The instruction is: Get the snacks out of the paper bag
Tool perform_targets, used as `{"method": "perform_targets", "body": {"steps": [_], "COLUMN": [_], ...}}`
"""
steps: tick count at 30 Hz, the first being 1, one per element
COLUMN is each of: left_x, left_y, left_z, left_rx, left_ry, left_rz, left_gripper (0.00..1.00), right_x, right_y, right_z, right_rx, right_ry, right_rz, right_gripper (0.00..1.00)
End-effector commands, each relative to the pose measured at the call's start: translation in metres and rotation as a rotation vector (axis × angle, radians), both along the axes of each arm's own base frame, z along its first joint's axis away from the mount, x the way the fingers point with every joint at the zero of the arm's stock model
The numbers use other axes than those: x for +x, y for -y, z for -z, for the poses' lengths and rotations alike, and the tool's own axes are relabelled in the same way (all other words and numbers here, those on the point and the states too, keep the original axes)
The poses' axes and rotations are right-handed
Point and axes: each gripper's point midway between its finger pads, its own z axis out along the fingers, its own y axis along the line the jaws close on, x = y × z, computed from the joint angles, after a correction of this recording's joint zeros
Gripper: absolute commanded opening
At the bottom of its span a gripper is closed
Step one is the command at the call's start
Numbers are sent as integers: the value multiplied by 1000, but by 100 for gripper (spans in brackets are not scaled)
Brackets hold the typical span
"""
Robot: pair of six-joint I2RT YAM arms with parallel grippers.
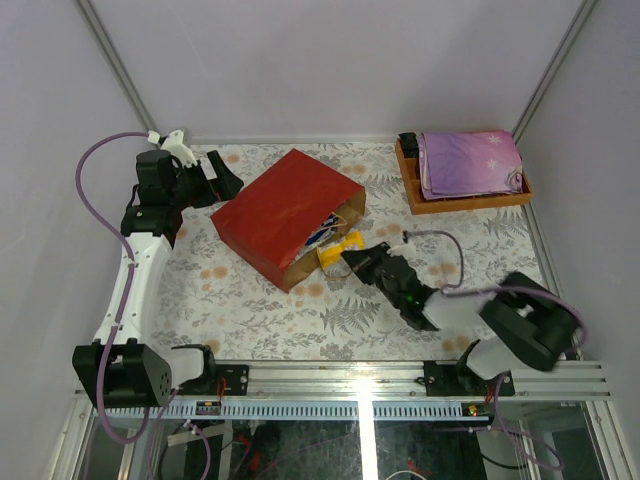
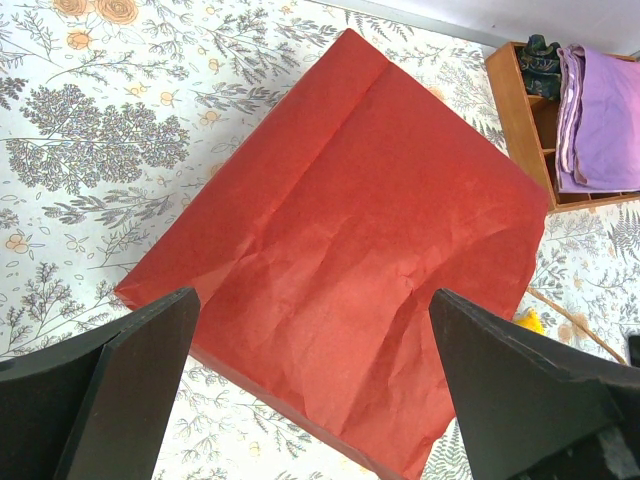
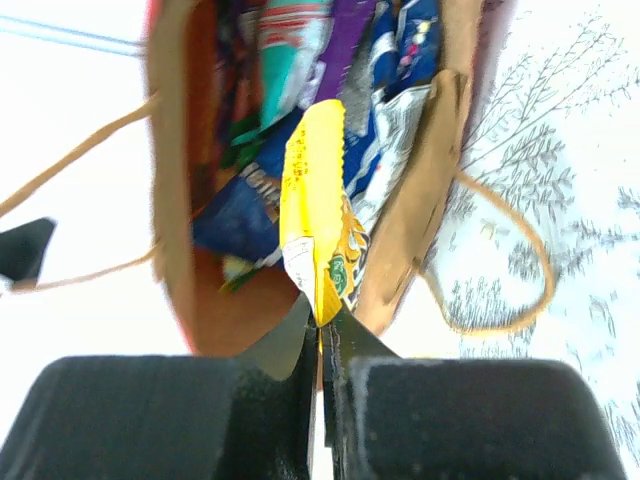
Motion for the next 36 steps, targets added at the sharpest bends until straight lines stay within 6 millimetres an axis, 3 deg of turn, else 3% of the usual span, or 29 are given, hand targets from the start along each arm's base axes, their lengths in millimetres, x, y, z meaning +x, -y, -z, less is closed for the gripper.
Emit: {"method": "perform_targets", "body": {"steps": [1, 6, 10, 13, 17, 20, 25, 31, 36], "left_x": [4, 6, 8, 8, 9, 9, 7, 6, 5], "left_y": [0, 1, 1, -2, -6, -11, -14, -14, -13], "left_z": [-9, -7, -14, -19, -16, -10, 0, 10, 13], "left_rx": [-12, -18, -27, -29, -26, -2, 18, 23, 18], "left_ry": [45, 41, 85, 122, 123, 108, 88, 59, 48], "left_rz": [6, 7, -3, -27, -51, -74, -79, -74, -74], "left_gripper": [100, 100, 100, 100, 100, 100, 100, 100, 100], "right_x": [-37, -62, -68, -65, -59, -43, 3, 58, 99], "right_y": [46, 109, 132, 132, 112, 114, 122, 120, 119], "right_z": [-17, -9, -16, -17, -14, -19, -28, -9, -11], "right_rx": [-78, -251, -245, -299, -355, -349, -317, -373, -396], "right_ry": [65, 76, 100, 63, 29, 47, 46, -80, -69], "right_rz": [21, 101, 129, 65, -74, -70, -33, -92, -69], "right_gripper": [0, 0, 0, 0, 0, 0, 0, 0, 0]}}
